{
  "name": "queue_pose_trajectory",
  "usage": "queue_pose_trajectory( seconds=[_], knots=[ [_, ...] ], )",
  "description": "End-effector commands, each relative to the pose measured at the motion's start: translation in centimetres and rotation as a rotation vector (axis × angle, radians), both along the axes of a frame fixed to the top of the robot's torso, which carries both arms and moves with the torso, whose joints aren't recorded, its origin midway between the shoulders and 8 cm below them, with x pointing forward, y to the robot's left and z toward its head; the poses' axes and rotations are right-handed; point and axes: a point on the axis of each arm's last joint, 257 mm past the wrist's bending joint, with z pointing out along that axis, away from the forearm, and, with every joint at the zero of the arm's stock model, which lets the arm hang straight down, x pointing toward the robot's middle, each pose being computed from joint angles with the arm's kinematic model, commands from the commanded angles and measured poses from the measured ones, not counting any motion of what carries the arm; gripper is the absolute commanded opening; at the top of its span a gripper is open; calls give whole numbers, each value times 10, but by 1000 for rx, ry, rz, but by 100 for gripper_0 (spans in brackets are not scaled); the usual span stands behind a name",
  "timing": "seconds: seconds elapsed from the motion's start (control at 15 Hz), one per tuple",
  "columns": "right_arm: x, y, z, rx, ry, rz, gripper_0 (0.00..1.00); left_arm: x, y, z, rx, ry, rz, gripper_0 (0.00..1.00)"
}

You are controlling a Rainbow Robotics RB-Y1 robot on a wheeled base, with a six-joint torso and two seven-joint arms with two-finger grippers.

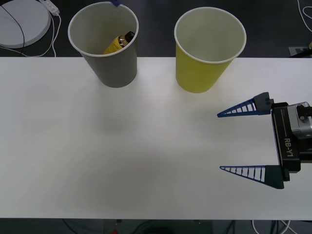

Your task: Put the can into the green bin and the plastic bottle into the gray bin

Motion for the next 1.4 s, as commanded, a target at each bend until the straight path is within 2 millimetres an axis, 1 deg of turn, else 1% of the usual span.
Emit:
queue_pose_trajectory(
  seconds=[0.07, 0.27, 0.47, 0.67, 0.8, 1.07, 1.13, 1.4],
  knots=[
    [0, 0, 0, 0, 0, 0, 100, -11, 12, -11, -16, -3, -26, 100],
    [0, 0, 0, 0, 0, 0, 100, -24, 21, -23, -44, 1, -44, 100],
    [0, 0, 0, 0, 0, 0, 100, -41, 28, -35, -99, 16, -63, 100],
    [0, 0, 0, 0, 0, 0, 100, -63, 38, -41, -144, 59, -87, 100],
    [0, 0, 0, 0, 0, 0, 100, -75, 47, -46, -135, 65, -113, 100],
    [0, 0, 0, 0, 0, 0, 100, -90, 63, -59, -158, 75, -176, 100],
    [0, 0, 0, 0, 0, 0, 100, -93, 66, -65, -162, 72, -193, 100],
    [0, 0, 0, 0, 0, 0, 100, -106, 65, -86, -186, 63, -236, 100]
  ],
)
